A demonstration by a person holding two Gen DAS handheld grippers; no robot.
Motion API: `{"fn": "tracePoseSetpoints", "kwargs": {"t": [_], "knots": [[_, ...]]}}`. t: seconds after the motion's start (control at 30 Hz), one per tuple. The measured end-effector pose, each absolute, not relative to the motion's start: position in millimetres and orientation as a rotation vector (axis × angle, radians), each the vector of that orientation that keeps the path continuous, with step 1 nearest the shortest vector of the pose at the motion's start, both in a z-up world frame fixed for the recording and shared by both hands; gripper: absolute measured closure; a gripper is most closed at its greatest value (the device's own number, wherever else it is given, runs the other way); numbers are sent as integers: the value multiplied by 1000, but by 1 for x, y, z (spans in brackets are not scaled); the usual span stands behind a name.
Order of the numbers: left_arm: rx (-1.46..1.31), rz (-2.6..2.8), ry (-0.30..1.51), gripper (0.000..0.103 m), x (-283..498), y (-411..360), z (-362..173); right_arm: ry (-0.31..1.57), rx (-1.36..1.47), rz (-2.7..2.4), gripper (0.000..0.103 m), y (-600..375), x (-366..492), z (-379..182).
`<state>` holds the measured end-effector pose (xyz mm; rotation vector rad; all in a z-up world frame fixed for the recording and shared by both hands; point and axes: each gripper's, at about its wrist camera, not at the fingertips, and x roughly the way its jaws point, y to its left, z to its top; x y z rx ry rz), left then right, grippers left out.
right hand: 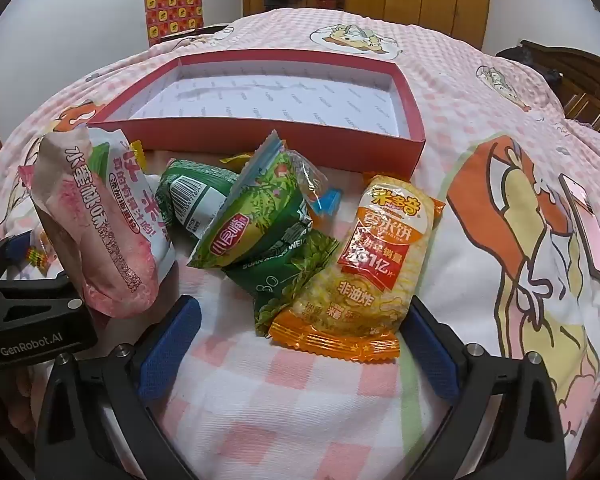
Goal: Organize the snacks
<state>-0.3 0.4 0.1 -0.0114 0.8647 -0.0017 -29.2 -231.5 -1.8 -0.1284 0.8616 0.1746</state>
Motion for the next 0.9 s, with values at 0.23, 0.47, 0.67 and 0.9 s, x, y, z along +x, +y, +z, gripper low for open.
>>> {"fn": "tracePoseSetpoints", "kwargs": {"t": [0.23,0.47,0.67,0.9], "knots": [[-4,2,867,0,0,0,0,864,-109,182,2,-233,-29,-2],[-1,3,867,0,1,0,0,864,-110,181,2,-232,-29,-2],[-1,4,866,0,0,0,0,863,-110,182,2,-233,-30,-2],[-1,4,865,0,0,0,0,862,-109,182,2,-232,-30,-2]]}}
